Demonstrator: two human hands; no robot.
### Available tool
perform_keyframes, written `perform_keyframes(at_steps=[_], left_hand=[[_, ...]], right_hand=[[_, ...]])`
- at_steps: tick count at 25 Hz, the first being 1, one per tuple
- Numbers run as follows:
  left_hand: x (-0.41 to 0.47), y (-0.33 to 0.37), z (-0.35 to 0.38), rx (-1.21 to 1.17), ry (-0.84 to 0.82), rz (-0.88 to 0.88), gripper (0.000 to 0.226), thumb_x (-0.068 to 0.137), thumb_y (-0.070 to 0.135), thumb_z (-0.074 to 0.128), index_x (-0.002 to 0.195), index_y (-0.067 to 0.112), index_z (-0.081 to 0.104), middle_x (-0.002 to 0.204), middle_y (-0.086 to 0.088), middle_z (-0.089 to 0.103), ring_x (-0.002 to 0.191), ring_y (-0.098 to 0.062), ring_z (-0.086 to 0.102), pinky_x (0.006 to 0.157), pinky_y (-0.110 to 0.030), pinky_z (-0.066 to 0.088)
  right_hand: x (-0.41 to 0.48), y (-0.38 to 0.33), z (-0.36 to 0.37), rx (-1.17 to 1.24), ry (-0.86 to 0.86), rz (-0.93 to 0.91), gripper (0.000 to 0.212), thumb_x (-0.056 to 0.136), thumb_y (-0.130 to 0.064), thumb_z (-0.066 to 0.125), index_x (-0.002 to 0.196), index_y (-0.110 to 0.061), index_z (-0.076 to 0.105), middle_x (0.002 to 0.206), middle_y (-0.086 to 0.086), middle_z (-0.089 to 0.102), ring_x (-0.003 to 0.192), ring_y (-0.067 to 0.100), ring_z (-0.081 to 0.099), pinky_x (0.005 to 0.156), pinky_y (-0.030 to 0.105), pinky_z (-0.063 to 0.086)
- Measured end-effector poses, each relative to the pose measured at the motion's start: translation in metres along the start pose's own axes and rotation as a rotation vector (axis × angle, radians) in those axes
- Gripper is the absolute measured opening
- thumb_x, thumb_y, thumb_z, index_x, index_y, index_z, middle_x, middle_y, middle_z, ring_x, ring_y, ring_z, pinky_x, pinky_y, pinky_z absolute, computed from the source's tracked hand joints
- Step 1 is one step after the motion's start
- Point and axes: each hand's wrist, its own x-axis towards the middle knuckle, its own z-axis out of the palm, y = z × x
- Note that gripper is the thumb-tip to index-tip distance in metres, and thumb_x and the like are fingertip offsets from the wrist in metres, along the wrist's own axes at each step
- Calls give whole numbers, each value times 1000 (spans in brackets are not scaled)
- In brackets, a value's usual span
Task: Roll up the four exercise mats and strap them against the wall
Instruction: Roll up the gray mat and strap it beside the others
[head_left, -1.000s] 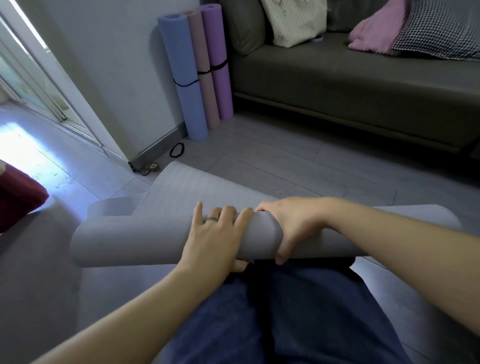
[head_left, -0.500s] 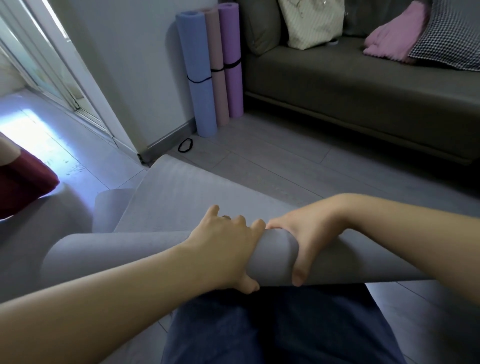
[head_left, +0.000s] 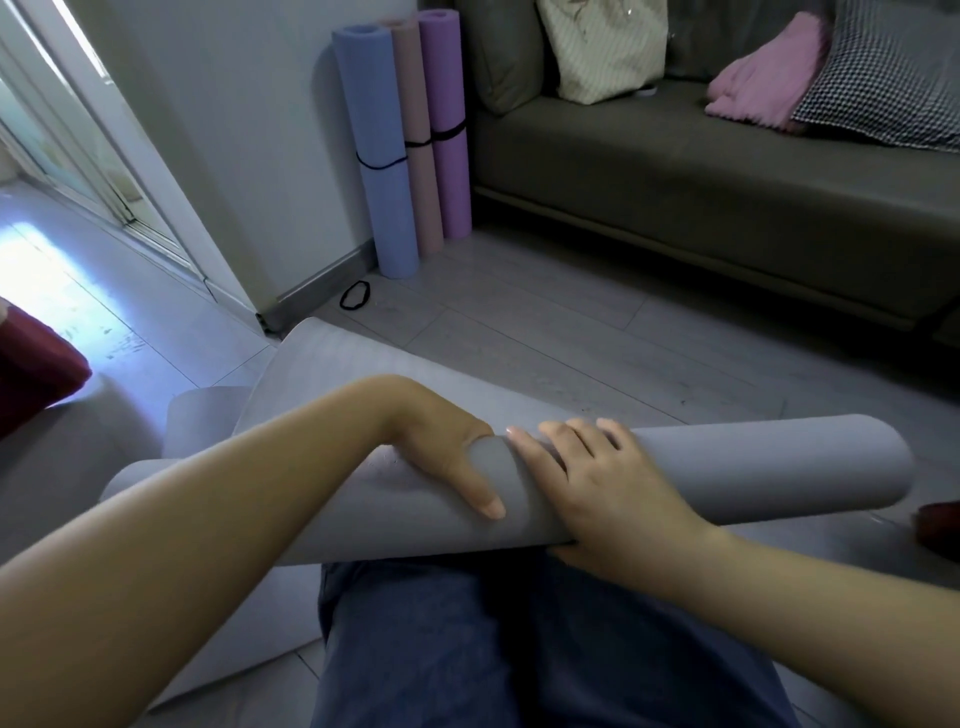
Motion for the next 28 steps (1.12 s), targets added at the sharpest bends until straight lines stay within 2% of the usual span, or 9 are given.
perform_keyframes(at_steps=[2,4,7,9,12,17,21,26,28], left_hand=[[-2,-3,2,-3,95,-39,73,67,69,67,126,31,47,119,9,61,105,-14,59,99,-37,44],[-11,-3,13,34,315,-109,79,69,70,64,134,31,40,126,6,55,110,-18,54,99,-38,42],[-23,0,49,391,643,-249,100,66,77,58,144,29,20,138,1,43,124,-24,44,106,-45,29],[-21,1,71,505,713,-285,105,69,73,59,147,26,6,143,-1,34,130,-25,37,111,-48,18],[-19,-3,69,454,785,-283,96,70,65,62,144,29,14,136,1,42,126,-24,41,113,-47,14],[-52,4,32,454,737,-179,82,59,76,57,125,33,35,109,5,56,102,-22,55,100,-44,32],[-68,14,24,429,593,-110,72,57,78,58,112,36,39,92,10,58,87,-17,56,95,-42,37],[-55,14,48,190,274,-86,70,60,72,68,118,41,42,98,15,57,88,-12,55,82,-31,44],[-48,7,53,77,192,-62,69,63,67,72,120,41,43,101,16,58,90,-9,56,78,-27,45]], right_hand=[[9,5,6,62,37,8,106,42,-47,81,132,-11,40,106,13,62,87,31,61,74,42,52],[14,9,7,87,12,6,98,45,-45,76,130,-12,42,103,10,61,83,30,60,71,39,50],[29,15,-3,133,-115,2,94,60,-52,69,140,-19,33,115,5,53,99,27,55,83,38,46],[40,17,-10,157,-181,-9,93,65,-57,65,142,-23,26,120,2,49,107,23,51,89,35,43],[51,20,-19,220,-267,-28,86,64,-55,69,137,-27,30,114,-2,52,104,21,54,87,34,46],[57,37,-62,392,-429,-48,74,59,-51,77,121,-39,38,104,-13,58,90,12,58,77,34,52],[51,42,-76,535,-639,-50,71,59,-44,85,116,-43,43,98,-17,57,87,1,57,72,26,53],[47,29,-55,615,-887,-113,68,63,-37,86,120,-37,49,111,-17,59,102,5,57,89,31,51],[45,29,-50,647,-886,-100,71,65,-39,86,125,-36,47,118,-17,57,107,4,55,94,29,48]])
